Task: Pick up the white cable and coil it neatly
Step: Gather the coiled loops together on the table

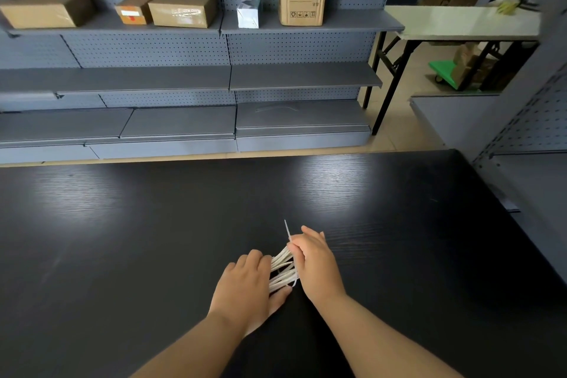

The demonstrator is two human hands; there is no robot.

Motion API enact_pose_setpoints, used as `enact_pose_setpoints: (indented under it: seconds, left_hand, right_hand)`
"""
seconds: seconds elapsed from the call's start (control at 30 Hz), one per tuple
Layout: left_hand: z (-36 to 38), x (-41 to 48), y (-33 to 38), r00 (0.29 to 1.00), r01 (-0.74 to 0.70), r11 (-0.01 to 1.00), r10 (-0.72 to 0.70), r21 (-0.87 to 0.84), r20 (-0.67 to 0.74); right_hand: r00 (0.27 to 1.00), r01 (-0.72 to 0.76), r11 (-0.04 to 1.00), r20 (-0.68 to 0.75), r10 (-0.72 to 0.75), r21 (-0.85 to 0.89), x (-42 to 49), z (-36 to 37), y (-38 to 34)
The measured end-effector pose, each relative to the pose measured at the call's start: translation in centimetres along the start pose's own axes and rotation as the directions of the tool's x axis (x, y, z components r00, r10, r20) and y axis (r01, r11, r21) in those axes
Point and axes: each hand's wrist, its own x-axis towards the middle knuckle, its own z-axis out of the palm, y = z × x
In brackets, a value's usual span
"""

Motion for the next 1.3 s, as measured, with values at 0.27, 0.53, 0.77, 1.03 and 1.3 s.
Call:
enact_pose_setpoints:
  seconds: [0.27,0.53,0.77,1.03,1.3]
  left_hand:
    - [-0.3,-0.3,0.8,0.998,0.035,0.999,-0.035,-0.007,0.047]
    - [0.6,0.0,0.9,0.997,0.071,0.996,-0.07,0.047,-0.024]
    - [0.8,0.0,0.7,0.998,0.009,0.999,-0.006,0.047,-0.064]
    - [0.3,0.8,0.2,0.996,-0.022,0.999,0.024,0.027,-0.084]
    - [-0.5,0.6,0.2,1.0,0.0,0.996,0.001,-0.085,0.005]
  right_hand:
    - [0.999,-0.005,0.999,-0.05,0.007,0.035,-0.2,0.1,0.2]
    - [0.996,0.03,0.998,-0.083,-0.025,0.061,-0.5,-0.5,-0.1]
    - [0.994,0.104,0.995,-0.038,-0.105,-0.006,-0.7,-1.6,0.2]
    - [0.973,0.218,0.976,0.083,-0.215,-0.029,-0.3,-2.3,0.2]
    - [0.988,0.141,0.99,0.066,-0.143,0.024,-0.8,-1.3,0.2]
